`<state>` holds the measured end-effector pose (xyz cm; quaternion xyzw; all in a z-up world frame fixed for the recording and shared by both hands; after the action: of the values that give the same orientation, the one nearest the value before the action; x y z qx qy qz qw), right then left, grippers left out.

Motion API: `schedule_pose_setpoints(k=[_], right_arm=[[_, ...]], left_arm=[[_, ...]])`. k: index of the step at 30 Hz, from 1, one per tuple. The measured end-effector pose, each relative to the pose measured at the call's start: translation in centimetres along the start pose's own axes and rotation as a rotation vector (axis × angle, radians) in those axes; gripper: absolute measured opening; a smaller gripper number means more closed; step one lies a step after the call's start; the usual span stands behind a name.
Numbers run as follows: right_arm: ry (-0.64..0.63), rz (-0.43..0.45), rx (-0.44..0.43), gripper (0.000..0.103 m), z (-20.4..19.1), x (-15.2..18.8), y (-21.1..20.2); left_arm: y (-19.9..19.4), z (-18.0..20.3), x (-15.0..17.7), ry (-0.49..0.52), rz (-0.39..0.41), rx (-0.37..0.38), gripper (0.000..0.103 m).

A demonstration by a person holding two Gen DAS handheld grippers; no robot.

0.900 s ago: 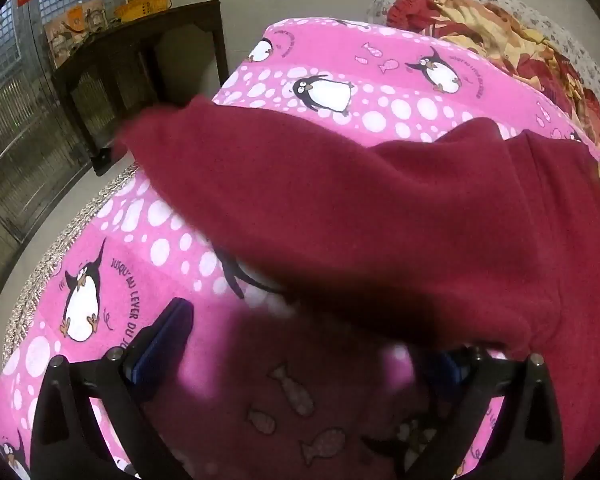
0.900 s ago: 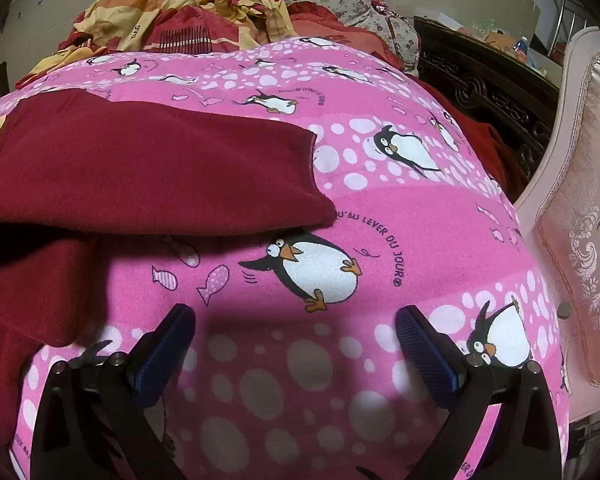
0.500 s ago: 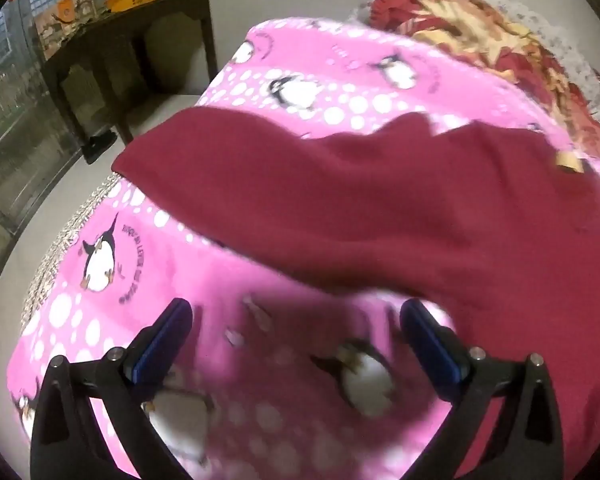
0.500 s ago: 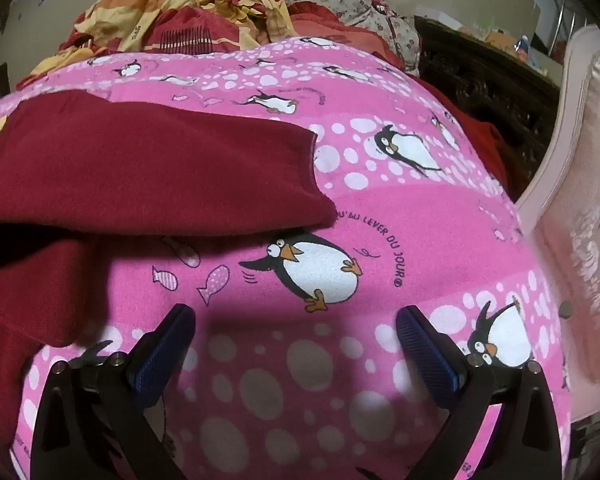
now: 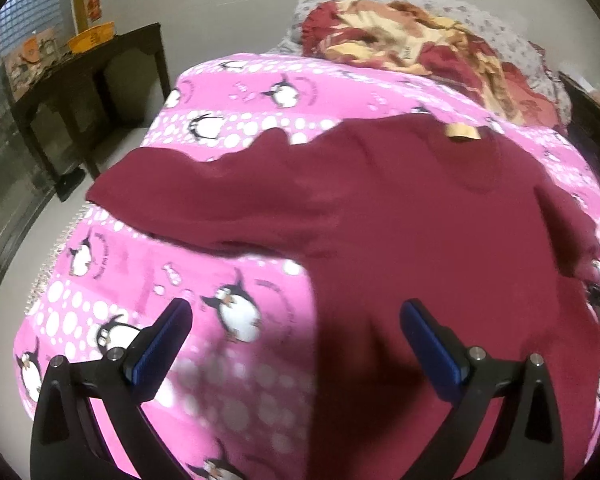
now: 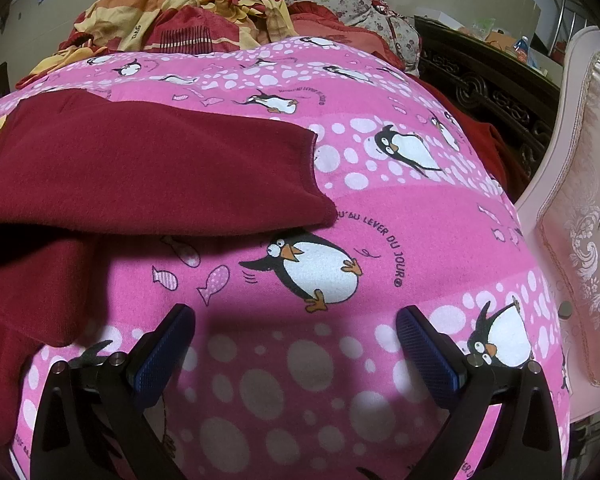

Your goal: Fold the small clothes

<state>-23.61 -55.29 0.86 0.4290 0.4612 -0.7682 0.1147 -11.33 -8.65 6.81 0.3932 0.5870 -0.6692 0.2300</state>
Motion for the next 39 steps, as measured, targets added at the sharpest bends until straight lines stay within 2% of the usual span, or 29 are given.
schedule_pose_setpoints(k=[3, 6, 12, 21, 26, 30, 33, 39], right_arm=[[0.008, -0.006, -0.007, 0.103, 0.0, -0.2, -0.1], [0.013, -0.052, -0.028, 0.103, 0.0, -0.1, -1.1], [0.014, -0.101, -0.043, 0.103, -0.4, 0.5, -6.2], [0.021, -0.049, -0.065, 0.103, -2.6, -0.1, -14.2], [0.04, -0.053, -0.115, 0.103, -5.1, -0.7, -17.0], [0.078, -0.077, -0.213, 0.103, -7.2, -1.0, -18.9], [0.085, -0.074, -0.252, 0.103, -8.9, -1.5, -20.2], [0.131, -0.081, -0.362, 0.103, -12.7, -2.9, -21.0]], left_arm=[[-0.5, 1.3, 0.2, -0.002, -0.007, 0.033, 0.103], [-1.1, 2.6, 0.6, 0.023, -0.01, 0.061, 0.103], [-1.9, 4.0, 0.9, 0.038, 0.002, 0.093, 0.103], [-3.1, 4.5, 0.9, 0.033, 0.024, 0.125, 0.103], [-3.7, 4.3, 0.6, 0.042, 0.031, 0.125, 0.103], [-4.1, 3.8, 0.3, 0.04, 0.046, 0.113, 0.103], [-4.4, 3.4, 0.1, 0.038, 0.051, 0.108, 0.103], [-4.4, 2.7, -0.2, 0.03, 0.052, 0.092, 0.103]])
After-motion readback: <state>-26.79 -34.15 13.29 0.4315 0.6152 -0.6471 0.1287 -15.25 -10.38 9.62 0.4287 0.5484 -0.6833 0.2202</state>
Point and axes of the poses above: each gripper's, at about its wrist camera, not at the fingertips, and y roughly the way its jaws point, z to its right, x to its underside, the point moved 1 cm from there along y, roughly the way its jaws point, and after that the axes turned 15 degrees about z, right-handed, at the moved point
